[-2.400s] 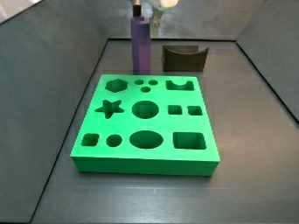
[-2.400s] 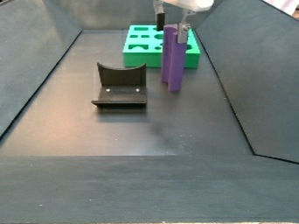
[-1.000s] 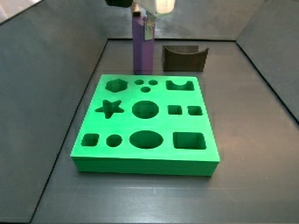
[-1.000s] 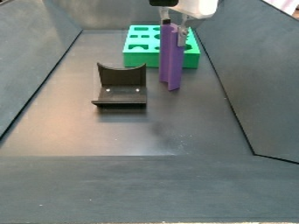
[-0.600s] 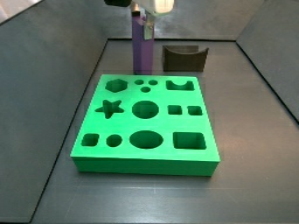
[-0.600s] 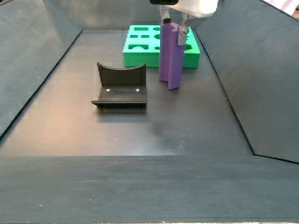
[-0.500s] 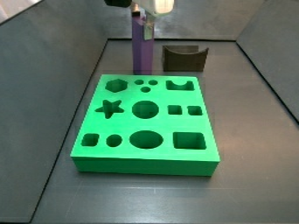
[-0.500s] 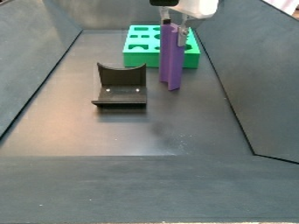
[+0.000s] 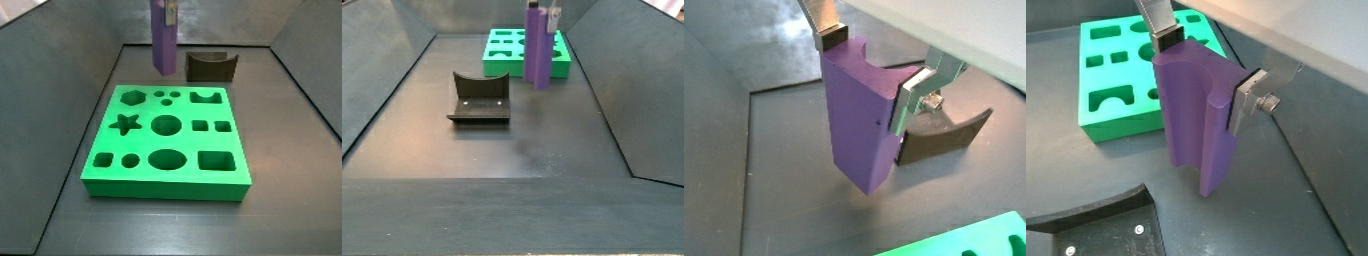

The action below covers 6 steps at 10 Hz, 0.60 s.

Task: Pick up the arch object. Move up. Move to above the board. Insert the arch object.
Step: Move up, then move to above the board.

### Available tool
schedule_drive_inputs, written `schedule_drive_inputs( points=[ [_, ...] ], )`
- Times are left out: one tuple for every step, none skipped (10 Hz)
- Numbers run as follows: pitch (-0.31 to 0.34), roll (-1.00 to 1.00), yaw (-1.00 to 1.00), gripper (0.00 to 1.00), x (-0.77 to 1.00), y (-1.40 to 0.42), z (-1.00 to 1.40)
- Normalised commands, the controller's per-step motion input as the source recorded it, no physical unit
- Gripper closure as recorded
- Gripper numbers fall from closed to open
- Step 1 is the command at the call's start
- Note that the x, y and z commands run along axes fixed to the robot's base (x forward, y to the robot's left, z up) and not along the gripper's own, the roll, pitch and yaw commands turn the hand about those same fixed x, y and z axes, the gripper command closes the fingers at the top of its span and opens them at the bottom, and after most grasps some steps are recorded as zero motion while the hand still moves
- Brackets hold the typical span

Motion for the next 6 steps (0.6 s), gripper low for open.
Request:
schedule_drive_inputs(
  points=[
    [0.063, -0.13, -0.03, 1.0, -0.02, 0.0, 0.18],
    [0.113, 0.28, 0.0, 1.0, -0.22, -0.14, 1.0],
    [0.097, 0.29, 0.01, 1.0, -0.22, -0.14, 1.0],
    [0.07, 0.27, 0.02, 1.0, -0.21, -0.13, 1.0],
    [0.037, 0.19, 0.03, 1.0, -0.18, -0.11, 1.0],
    [0.035, 0.13, 0.03, 1.0, -0.17, -0.11, 1.0]
  ],
)
